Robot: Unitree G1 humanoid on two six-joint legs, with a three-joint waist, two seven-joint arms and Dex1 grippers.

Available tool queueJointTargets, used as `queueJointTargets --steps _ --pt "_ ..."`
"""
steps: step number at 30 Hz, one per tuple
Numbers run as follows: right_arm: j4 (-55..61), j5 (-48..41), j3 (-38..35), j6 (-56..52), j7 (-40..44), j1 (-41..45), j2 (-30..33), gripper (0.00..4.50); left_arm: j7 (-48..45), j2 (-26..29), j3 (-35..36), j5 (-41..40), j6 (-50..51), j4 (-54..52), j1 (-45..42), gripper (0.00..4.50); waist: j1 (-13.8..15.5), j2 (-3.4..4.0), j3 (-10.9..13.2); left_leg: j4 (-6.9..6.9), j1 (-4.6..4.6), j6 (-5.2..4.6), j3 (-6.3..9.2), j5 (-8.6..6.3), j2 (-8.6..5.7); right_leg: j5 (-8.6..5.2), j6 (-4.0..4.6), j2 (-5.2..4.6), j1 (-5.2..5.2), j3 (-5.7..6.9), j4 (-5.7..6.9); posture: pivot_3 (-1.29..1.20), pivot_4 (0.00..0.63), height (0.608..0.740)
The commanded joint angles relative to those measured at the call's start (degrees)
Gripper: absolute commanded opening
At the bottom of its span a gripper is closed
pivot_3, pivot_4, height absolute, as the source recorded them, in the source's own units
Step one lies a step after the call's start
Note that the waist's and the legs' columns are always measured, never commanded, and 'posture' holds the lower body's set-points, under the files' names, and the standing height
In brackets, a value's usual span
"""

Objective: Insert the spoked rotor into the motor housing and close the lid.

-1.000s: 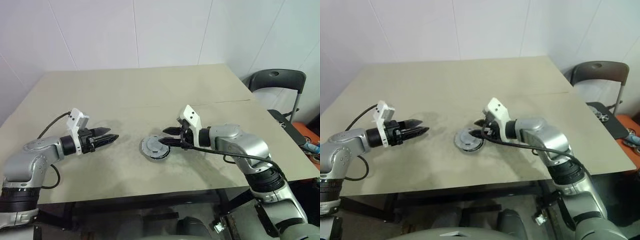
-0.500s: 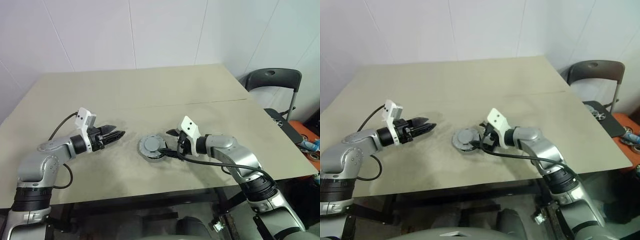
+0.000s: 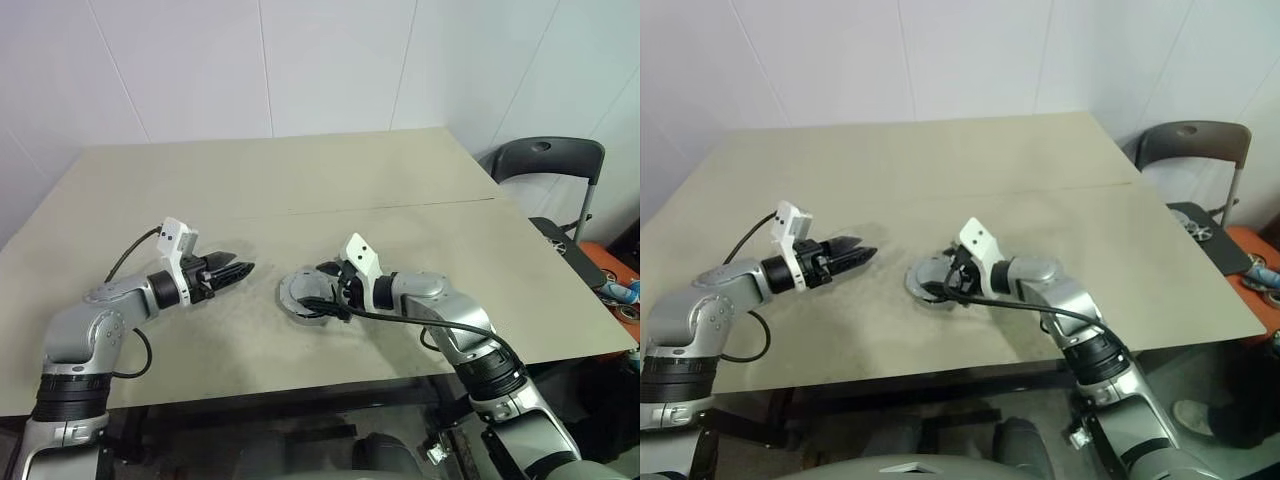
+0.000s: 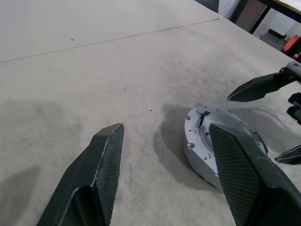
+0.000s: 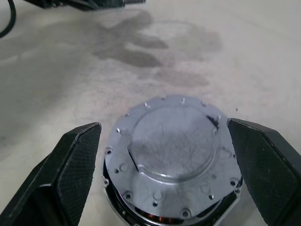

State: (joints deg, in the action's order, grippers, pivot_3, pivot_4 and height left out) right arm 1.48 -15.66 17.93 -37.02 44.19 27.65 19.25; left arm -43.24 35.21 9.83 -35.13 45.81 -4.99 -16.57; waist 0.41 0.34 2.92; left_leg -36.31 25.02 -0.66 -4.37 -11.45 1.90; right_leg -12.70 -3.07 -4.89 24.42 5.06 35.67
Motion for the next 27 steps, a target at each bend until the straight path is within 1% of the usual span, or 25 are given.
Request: queueJointTargets --steps 1,7,12,27 --pt "-0.7 0.8 0.3 1.0 0.1 2.7 -1.2 4.48 0.5 -0.2 0.6 -0.9 0.2 -2.8 -0.6 3.07 0.0 0.00 0.0 0.00 0.00 0.00 0.00 0.00 0.00 0.00 0.00 0.00 0.00 -0.01 0.01 0.00 0.000 0.740" --pt "-2.5 1.9 0.0 1.7 0.0 3.9 -3.1 4.48 1.5 -0.8 0.7 -1.4 0.7 -3.8 -0.2 3.07 -0.2 0.00 0.0 -0.01 -0.05 0.00 -0.02 0.00 0.00 0.00 0.00 0.01 0.02 -0.04 0.14 0.00 0.000 0.740" --pt "-3.3 3.9 1.8 3.2 0.6 3.4 -3.2 4.48 1.9 -1.1 0.7 -1.3 0.8 -4.0 0.1 3.07 -0.2 0.00 0.0 -0.02 -0.09 0.00 -0.05 0.00 0.00 0.00 0.00 0.00 0.01 -0.08 0.17 0.00 0.000 0.740" --pt "-7.7 6.4 2.1 5.8 1.1 3.9 -4.9 4.48 2.4 -1.6 0.5 -0.9 0.8 -4.1 0.3 3.07 -0.3 -0.01 0.0 -0.03 -0.15 0.01 -0.08 0.00 0.00 -0.01 0.01 0.00 0.02 -0.12 0.26 0.00 0.000 0.740"
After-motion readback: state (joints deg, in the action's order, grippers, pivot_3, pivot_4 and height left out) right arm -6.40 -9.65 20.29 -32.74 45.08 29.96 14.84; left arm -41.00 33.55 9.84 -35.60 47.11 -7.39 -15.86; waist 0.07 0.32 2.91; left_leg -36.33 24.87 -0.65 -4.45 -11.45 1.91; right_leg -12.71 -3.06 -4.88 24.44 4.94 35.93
